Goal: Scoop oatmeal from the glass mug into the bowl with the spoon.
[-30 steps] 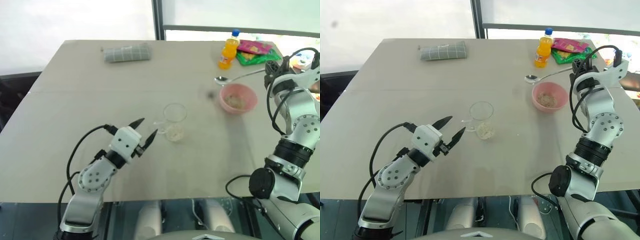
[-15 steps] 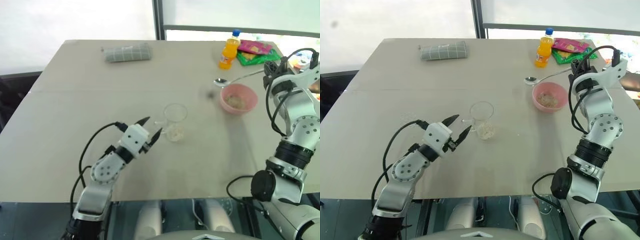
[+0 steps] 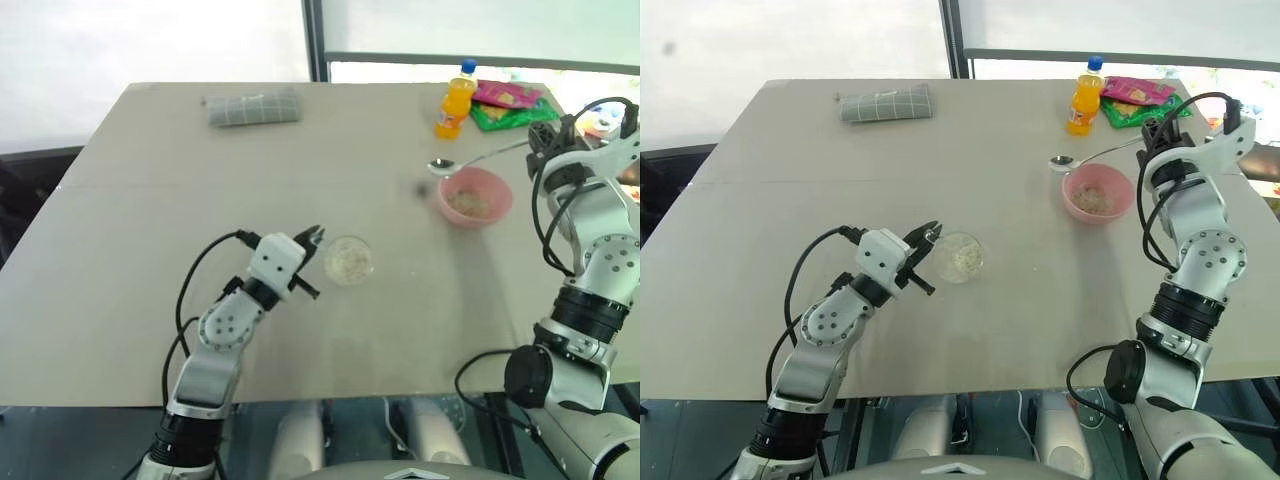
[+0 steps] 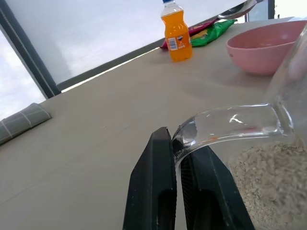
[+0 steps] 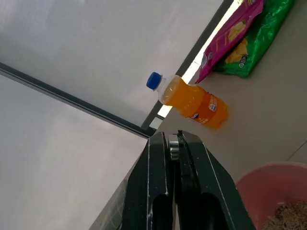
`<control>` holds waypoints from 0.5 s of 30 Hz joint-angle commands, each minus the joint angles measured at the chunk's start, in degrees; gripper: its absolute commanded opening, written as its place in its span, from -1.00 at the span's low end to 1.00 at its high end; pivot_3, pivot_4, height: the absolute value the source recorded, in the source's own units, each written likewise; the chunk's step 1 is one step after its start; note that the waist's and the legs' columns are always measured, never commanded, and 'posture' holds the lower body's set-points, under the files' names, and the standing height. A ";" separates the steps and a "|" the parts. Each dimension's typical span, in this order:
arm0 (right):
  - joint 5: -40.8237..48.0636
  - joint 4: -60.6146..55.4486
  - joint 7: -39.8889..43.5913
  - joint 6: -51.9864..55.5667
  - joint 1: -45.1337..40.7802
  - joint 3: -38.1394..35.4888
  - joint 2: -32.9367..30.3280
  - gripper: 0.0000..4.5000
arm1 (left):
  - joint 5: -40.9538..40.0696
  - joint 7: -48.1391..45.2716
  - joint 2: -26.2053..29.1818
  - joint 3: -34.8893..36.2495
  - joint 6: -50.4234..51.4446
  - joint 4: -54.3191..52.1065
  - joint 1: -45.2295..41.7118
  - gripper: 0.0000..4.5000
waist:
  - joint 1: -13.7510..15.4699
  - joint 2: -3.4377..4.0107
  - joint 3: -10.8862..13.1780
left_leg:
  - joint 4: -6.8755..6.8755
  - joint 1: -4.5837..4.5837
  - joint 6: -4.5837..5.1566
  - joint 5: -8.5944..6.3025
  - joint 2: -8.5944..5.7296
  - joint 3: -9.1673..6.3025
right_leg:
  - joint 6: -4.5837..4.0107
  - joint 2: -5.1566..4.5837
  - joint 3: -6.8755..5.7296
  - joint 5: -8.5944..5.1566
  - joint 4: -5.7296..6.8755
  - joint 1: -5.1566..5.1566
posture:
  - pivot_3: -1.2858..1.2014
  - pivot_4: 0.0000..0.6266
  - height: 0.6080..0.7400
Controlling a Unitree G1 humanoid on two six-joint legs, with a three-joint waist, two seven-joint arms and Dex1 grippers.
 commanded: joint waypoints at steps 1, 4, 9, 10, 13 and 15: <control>1.27 -3.42 1.82 -0.10 -0.70 1.30 -1.36 -1.00 | 0.42 2.29 -0.56 1.77 2.66 2.42 -2.00 -0.98 | 0.03 0.00 0.00 | 0.02 -0.01 0.00 0.00 0.00 0.00 | 0.00 0.00 -0.01 0.00 0.00 0.00 | 0.03 -0.52 1.00; 1.61 -5.00 4.94 1.82 -0.82 3.65 -2.79 -1.00 | -1.19 2.68 -1.39 2.44 5.25 2.95 -3.99 -0.98 | 0.03 0.00 0.00 | 0.03 -0.03 0.00 0.00 -0.01 0.00 | 0.02 0.01 0.00 0.01 0.00 0.00 | 0.03 -0.52 1.00; 1.49 -8.84 13.43 5.42 -1.98 9.42 -7.07 -1.00 | -1.39 3.83 -2.41 2.75 9.18 6.72 -10.89 -0.98 | 0.08 0.01 0.01 | 0.04 -0.05 0.00 0.00 0.00 -0.05 | 0.02 0.06 -0.02 0.01 -0.02 0.00 | 0.03 -0.52 1.00; 1.41 -9.30 14.77 5.60 -2.24 10.12 -7.66 -1.00 | -1.05 3.91 -2.25 2.64 9.40 7.55 -11.95 -0.98 | 0.09 0.00 0.02 | 0.04 -0.06 0.00 0.00 0.00 -0.05 | 0.02 0.06 -0.02 0.01 -0.02 0.00 | 0.03 -0.52 1.00; 4.22 -12.33 20.23 7.24 -4.52 12.61 -9.28 -1.00 | -1.74 1.38 -1.63 2.28 7.73 12.99 -18.45 -0.98 | 0.15 0.00 0.06 | 0.05 -0.07 0.00 0.00 -0.01 -0.05 | 0.02 0.07 -0.01 0.01 -0.02 -0.01 | 0.03 -0.52 1.00; 1.57 -13.53 24.41 7.82 -5.17 16.06 -11.02 -1.00 | -1.84 0.12 -1.61 1.92 6.49 16.67 -22.62 -0.98 | 0.16 0.00 0.06 | 0.07 -0.11 0.00 0.00 0.00 -0.04 | 0.02 0.10 -0.04 0.01 -0.03 -0.02 | 0.03 -0.52 1.00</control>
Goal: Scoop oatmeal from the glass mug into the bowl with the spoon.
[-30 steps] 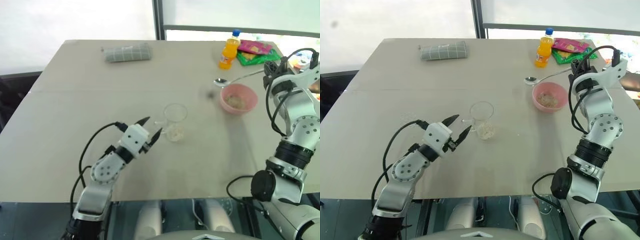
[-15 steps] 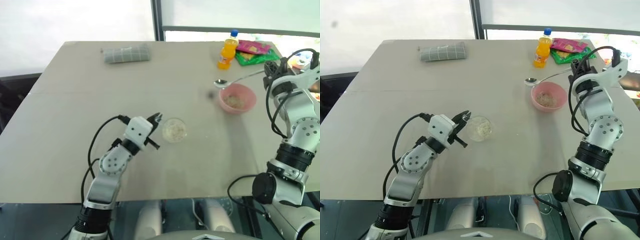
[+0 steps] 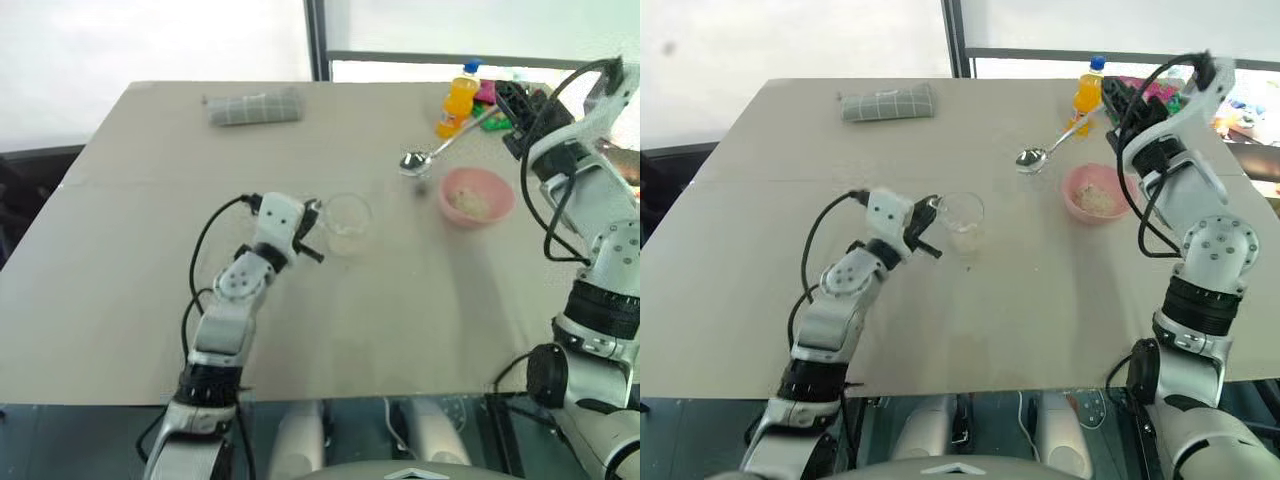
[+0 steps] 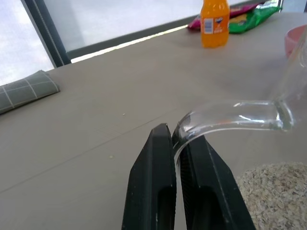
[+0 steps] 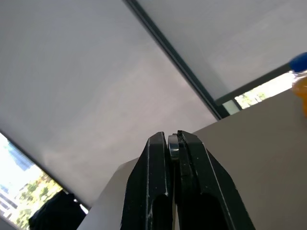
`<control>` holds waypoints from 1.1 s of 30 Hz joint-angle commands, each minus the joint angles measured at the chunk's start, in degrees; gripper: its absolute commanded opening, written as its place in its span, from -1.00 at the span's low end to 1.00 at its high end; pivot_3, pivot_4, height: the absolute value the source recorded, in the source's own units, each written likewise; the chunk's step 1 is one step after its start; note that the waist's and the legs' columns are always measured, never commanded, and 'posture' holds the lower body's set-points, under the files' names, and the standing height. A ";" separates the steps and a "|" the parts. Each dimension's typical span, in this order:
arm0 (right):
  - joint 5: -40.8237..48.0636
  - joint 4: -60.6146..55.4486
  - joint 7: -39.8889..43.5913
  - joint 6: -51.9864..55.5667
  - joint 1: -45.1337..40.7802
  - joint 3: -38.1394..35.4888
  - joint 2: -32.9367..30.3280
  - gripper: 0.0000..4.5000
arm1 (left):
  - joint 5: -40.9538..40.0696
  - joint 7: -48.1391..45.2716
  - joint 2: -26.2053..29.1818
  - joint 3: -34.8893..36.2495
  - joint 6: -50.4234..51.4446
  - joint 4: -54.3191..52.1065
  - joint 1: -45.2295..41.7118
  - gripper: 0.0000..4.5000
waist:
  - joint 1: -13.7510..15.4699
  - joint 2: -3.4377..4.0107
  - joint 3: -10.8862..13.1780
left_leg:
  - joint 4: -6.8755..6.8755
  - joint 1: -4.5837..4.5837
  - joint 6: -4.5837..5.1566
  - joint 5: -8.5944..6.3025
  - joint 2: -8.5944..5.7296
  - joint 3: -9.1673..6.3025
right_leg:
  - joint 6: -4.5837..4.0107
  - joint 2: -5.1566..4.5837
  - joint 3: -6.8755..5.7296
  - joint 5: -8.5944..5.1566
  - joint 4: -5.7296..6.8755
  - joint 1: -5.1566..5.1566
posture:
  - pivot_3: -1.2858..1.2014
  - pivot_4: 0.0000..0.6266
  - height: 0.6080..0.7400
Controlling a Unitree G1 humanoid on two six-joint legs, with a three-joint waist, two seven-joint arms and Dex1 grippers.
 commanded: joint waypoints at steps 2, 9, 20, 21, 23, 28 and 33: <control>-0.68 -5.38 6.99 0.09 -3.21 4.75 -1.44 -1.00 | 0.02 -2.41 -0.24 -0.72 -3.20 5.87 -7.91 -0.98 | 0.04 -0.02 0.00 | 0.00 -0.02 0.00 0.00 0.00 -0.02 | 0.00 0.02 -0.01 0.00 -0.05 0.01 | 0.03 -0.52 1.00; -9.51 -5.58 15.37 -1.68 -1.88 11.48 -4.80 -1.00 | 0.41 -4.17 -2.13 -2.04 -4.83 14.57 -14.62 -0.98 | 0.18 -0.07 0.02 | 0.01 -0.12 -0.02 0.01 -0.01 0.04 | 0.01 -0.01 -0.02 0.00 -0.20 0.00 | 0.03 -0.52 1.00; -37.56 -2.38 32.47 -16.16 1.45 30.20 -9.22 -1.00 | 1.91 -4.83 -3.52 -3.54 -5.27 16.98 -17.23 -0.98 | 0.08 -0.10 0.05 | 0.04 -0.09 -0.01 0.00 0.00 0.00 | 0.02 0.02 -0.05 -0.01 -0.11 -0.01 | 0.03 -0.52 1.00; -39.46 -1.40 33.79 -17.53 1.73 31.51 -9.06 -1.00 | 2.00 -4.74 -3.72 -3.65 -5.31 17.21 -17.53 -0.98 | 0.11 -0.10 0.05 | 0.04 -0.09 -0.02 0.01 0.00 -0.01 | 0.02 0.03 -0.05 -0.01 -0.10 -0.01 | 0.03 -0.52 1.00; -42.05 0.31 35.74 -19.24 2.14 32.86 -8.62 -1.00 | 2.12 -4.66 -3.93 -3.78 -5.51 17.62 -17.88 -0.98 | 0.14 -0.11 0.05 | 0.06 -0.10 -0.03 0.02 0.00 -0.01 | 0.02 0.03 -0.05 -0.01 -0.09 -0.01 | 0.03 -0.52 1.00; -40.60 1.41 36.53 -14.37 4.08 31.41 -6.01 -1.00 | 2.36 -4.68 -4.09 -3.75 -5.85 17.79 -17.96 -0.98 | 0.22 -0.18 0.10 | 0.11 -0.11 -0.23 0.13 0.00 0.01 | 0.02 0.03 -0.05 0.00 -0.10 -0.01 | 0.03 -0.52 1.00; -33.86 -0.86 31.44 -4.21 6.73 25.64 -0.67 -1.00 | 2.53 -4.59 -3.97 -3.84 -6.36 17.71 -17.38 -0.98 | 0.28 -0.20 0.10 | 0.14 -0.10 -0.25 0.14 0.00 -0.01 | 0.01 0.03 -0.07 0.00 -0.07 0.01 | 0.03 -0.52 1.00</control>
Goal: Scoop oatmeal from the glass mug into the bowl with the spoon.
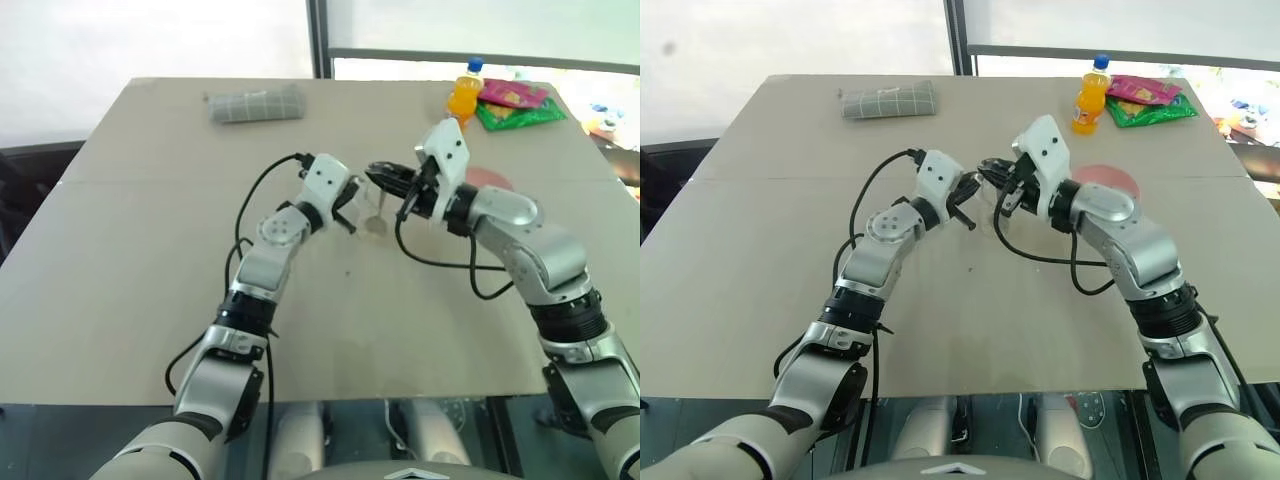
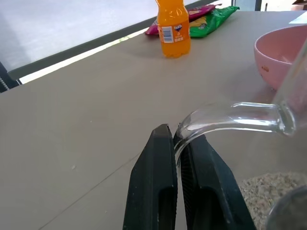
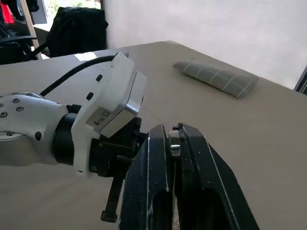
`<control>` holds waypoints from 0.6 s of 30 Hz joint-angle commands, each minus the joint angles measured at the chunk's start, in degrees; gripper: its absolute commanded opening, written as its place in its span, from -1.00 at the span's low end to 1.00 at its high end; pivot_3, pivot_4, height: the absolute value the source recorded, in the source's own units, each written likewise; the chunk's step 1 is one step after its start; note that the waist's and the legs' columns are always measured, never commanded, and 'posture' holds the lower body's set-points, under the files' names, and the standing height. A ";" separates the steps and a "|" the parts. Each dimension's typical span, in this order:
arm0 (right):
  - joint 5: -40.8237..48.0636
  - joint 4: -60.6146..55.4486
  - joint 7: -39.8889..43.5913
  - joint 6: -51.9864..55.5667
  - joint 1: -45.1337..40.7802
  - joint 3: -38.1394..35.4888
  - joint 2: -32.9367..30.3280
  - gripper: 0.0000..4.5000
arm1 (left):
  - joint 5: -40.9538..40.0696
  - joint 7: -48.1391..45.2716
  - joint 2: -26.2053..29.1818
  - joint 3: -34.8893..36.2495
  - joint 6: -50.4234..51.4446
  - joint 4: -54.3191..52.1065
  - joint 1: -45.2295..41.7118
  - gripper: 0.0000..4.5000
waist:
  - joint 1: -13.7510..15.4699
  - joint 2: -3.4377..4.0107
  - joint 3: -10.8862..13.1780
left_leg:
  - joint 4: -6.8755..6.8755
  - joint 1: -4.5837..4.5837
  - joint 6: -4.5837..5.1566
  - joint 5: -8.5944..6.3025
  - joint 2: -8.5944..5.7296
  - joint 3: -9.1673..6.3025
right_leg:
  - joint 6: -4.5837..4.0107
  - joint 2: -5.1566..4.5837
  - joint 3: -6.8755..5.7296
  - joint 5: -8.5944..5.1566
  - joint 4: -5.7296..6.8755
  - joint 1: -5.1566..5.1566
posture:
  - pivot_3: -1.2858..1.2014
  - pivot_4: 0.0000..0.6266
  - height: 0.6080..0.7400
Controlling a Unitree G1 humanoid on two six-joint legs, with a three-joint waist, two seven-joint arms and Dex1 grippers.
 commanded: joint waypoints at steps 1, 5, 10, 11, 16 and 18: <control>6.96 -2.54 -5.14 9.08 0.76 -6.42 4.19 -1.00 | 0.02 0.61 0.17 1.14 -2.59 -1.76 -1.13 -0.98 | 0.00 0.00 0.00 | 0.01 0.00 0.00 0.00 0.00 0.00 | 0.00 0.00 0.00 0.00 0.02 0.00 | 0.03 -0.52 1.00; 13.30 0.78 -15.27 17.50 -2.93 -18.27 8.81 -1.00 | 0.32 0.87 0.00 0.91 -3.43 -1.10 -0.77 -0.98 | -0.01 0.00 0.00 | 0.03 0.01 0.00 0.00 0.01 -0.01 | -0.01 0.00 0.00 0.01 0.09 0.00 | 0.03 -0.52 1.00; 24.11 5.25 -29.52 24.25 -7.33 -33.35 13.29 -1.00 | 0.81 2.83 -1.22 1.13 -4.45 1.77 -1.29 -0.98 | 0.03 0.00 0.00 | 0.02 0.01 0.00 0.00 0.00 0.02 | -0.01 -0.01 0.01 0.01 0.08 0.00 | 0.03 -0.52 1.00; 25.42 5.73 -31.73 24.93 -7.70 -35.36 13.51 -1.00 | 0.88 3.17 -1.42 1.24 -4.64 2.30 -1.45 -0.98 | 0.11 0.00 0.00 | 0.02 0.00 0.00 0.00 0.00 0.01 | -0.01 -0.01 0.01 0.01 0.07 0.00 | 0.03 -0.52 1.00; 31.95 7.30 -40.13 25.82 -8.40 -42.36 13.72 -1.00 | 0.69 4.85 -3.20 1.85 -5.93 6.20 -2.96 -0.98 | 0.12 0.00 0.00 | 0.02 0.00 0.10 -0.06 -0.01 0.02 | 0.00 -0.02 0.00 0.01 0.06 0.01 | 0.03 -0.52 1.00; 34.91 7.89 -43.60 25.30 -8.33 -44.57 14.22 -1.00 | 0.61 5.39 -3.85 2.05 -6.81 7.90 -3.70 -0.98 | 0.02 0.00 0.00 | 0.02 0.01 0.10 -0.06 -0.01 0.02 | 0.00 -0.02 0.01 0.01 0.08 0.01 | 0.03 -0.52 1.00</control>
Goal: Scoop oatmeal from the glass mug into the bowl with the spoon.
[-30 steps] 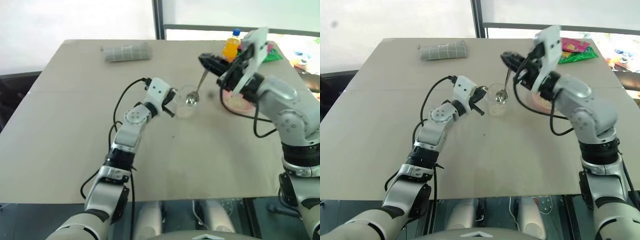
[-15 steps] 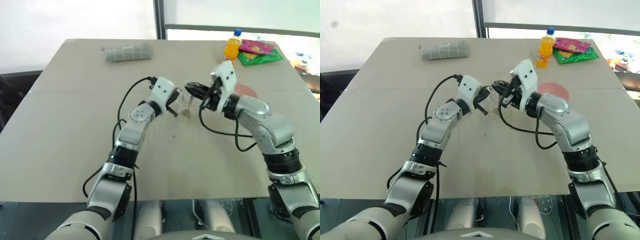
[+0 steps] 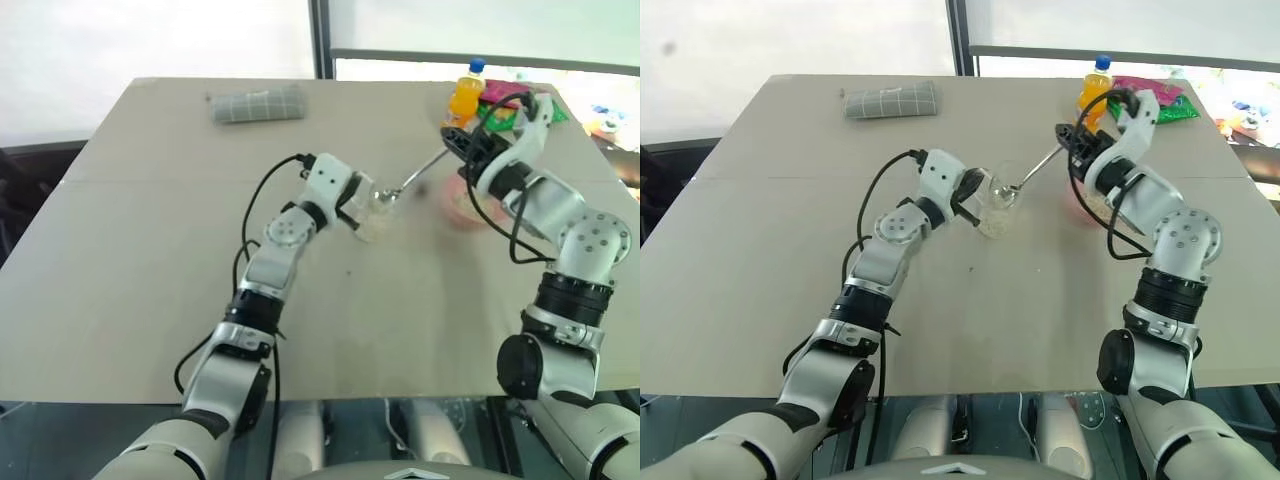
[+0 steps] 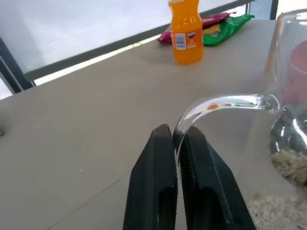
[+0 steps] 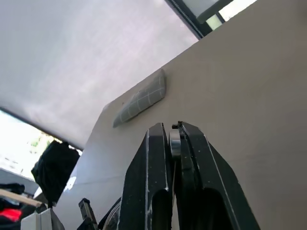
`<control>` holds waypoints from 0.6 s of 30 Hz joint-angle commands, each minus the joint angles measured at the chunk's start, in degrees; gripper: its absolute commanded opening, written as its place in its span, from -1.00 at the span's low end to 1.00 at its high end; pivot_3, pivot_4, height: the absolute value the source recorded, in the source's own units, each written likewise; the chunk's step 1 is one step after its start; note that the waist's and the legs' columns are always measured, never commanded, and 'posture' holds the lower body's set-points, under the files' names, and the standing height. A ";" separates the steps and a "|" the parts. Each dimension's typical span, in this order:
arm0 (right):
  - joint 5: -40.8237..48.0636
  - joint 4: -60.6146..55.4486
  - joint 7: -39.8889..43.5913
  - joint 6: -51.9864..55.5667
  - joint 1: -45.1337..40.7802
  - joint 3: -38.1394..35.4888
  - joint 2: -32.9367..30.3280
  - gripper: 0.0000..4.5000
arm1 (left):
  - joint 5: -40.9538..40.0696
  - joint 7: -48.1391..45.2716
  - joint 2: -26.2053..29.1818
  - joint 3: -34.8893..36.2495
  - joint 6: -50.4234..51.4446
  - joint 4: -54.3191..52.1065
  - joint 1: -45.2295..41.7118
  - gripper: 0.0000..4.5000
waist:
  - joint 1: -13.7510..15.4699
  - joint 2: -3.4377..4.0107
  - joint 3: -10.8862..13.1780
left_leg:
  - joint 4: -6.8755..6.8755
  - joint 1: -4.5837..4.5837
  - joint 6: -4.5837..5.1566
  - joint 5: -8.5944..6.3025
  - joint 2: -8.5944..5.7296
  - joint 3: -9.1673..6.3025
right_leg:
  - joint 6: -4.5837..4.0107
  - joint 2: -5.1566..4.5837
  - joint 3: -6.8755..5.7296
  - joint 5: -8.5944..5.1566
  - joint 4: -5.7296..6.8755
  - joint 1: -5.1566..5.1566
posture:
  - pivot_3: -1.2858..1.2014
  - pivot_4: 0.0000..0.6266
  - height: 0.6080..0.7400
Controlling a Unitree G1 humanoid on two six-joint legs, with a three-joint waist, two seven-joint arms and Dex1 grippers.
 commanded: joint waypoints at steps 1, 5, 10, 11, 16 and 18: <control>5.95 -0.39 -6.20 -1.02 -0.99 -4.60 0.47 -1.00 | -0.55 1.23 -1.04 1.49 -2.21 2.06 -1.73 -0.98 | -0.13 0.00 0.00 | 0.00 0.01 0.00 0.00 0.00 -0.01 | 0.00 0.00 0.00 0.00 0.01 0.00 | 0.03 -0.52 1.00; 10.14 0.49 -11.71 -3.04 -0.20 -7.27 0.63 -1.00 | -0.71 1.40 -2.47 1.88 -3.97 4.64 -2.77 -0.98 | -0.12 0.00 0.00 | -0.01 0.00 0.00 0.00 0.00 -0.01 | 0.00 0.00 0.00 0.00 0.00 0.00 | 0.03 -0.52 1.00; 14.03 0.53 -13.34 -6.20 0.88 -7.50 0.46 -1.00 | -1.09 1.15 -3.86 2.64 -5.91 6.99 -3.97 -0.98 | -0.12 0.00 0.00 | -0.01 -0.01 0.01 0.00 0.00 0.00 | 0.02 0.00 0.01 0.00 -0.02 0.00 | 0.03 -0.52 1.00; 14.74 0.63 -13.53 -7.08 1.10 -7.53 0.63 -1.00 | -1.08 1.08 -4.06 2.76 -6.16 7.31 -4.09 -0.98 | -0.11 0.00 0.00 | -0.01 -0.01 0.01 -0.01 0.00 -0.01 | 0.02 0.00 0.01 0.00 -0.02 0.00 | 0.03 -0.52 1.00; 16.36 1.06 -13.45 -10.41 3.19 -7.12 0.34 -1.00 | -1.37 1.15 -4.86 3.41 -7.21 8.38 -4.51 -0.98 | -0.14 0.00 0.00 | -0.01 -0.01 0.08 -0.05 0.00 -0.01 | 0.02 0.00 0.01 0.01 -0.02 0.01 | 0.03 -0.52 1.00; 17.68 1.06 -13.78 -11.66 3.43 -7.24 0.18 -1.00 | -1.43 1.28 -5.01 3.63 -7.51 8.86 -4.69 -0.98 | -0.19 0.00 0.00 | -0.01 -0.01 0.08 -0.05 0.00 0.00 | 0.02 0.00 0.02 0.01 -0.02 0.00 | 0.03 -0.52 1.00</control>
